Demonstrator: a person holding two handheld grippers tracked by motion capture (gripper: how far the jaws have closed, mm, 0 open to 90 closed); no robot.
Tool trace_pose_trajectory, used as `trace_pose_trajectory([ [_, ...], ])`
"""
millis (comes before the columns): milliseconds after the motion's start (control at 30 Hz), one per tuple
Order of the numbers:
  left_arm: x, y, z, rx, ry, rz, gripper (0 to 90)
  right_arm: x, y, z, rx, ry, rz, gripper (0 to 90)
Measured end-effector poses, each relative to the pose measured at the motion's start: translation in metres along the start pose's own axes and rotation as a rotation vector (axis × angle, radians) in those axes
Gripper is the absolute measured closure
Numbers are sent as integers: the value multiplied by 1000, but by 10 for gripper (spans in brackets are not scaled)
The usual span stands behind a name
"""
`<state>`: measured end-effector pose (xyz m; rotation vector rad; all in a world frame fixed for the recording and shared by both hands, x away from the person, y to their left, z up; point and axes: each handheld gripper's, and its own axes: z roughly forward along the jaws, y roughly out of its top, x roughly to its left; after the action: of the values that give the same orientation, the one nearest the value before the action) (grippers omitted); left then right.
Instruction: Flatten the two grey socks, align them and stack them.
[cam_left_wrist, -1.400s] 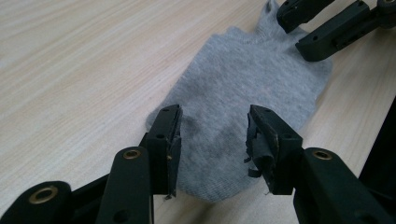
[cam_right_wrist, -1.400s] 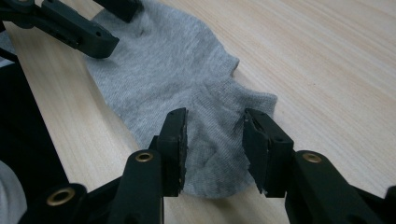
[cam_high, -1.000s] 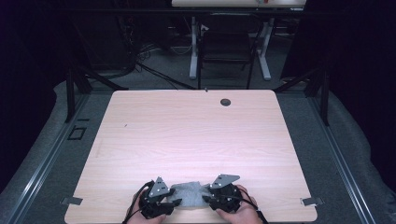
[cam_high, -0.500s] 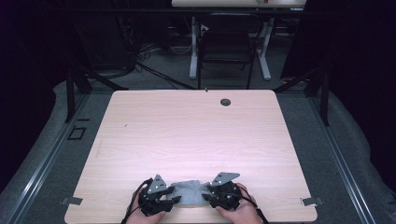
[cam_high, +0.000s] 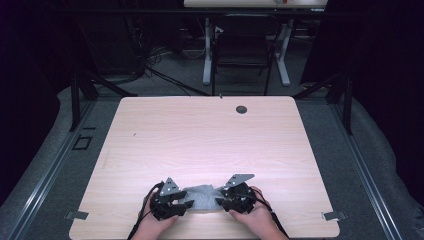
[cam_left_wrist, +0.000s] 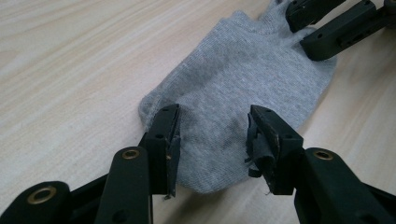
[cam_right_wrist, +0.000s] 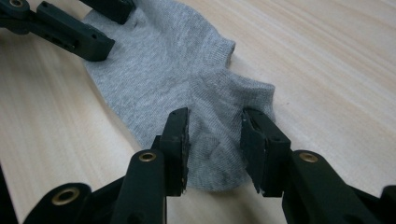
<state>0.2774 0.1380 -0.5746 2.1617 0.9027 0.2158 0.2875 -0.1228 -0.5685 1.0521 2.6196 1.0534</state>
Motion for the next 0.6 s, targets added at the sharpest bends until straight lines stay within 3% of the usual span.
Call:
trace_pose_trajectory([
  [233,8,6,5,-13,15,-13,546,-12,8,5,-4,-2,36,625],
  [600,14,10,9,-16,15,-27,543,-20,16,10,-7,-17,43,624],
])
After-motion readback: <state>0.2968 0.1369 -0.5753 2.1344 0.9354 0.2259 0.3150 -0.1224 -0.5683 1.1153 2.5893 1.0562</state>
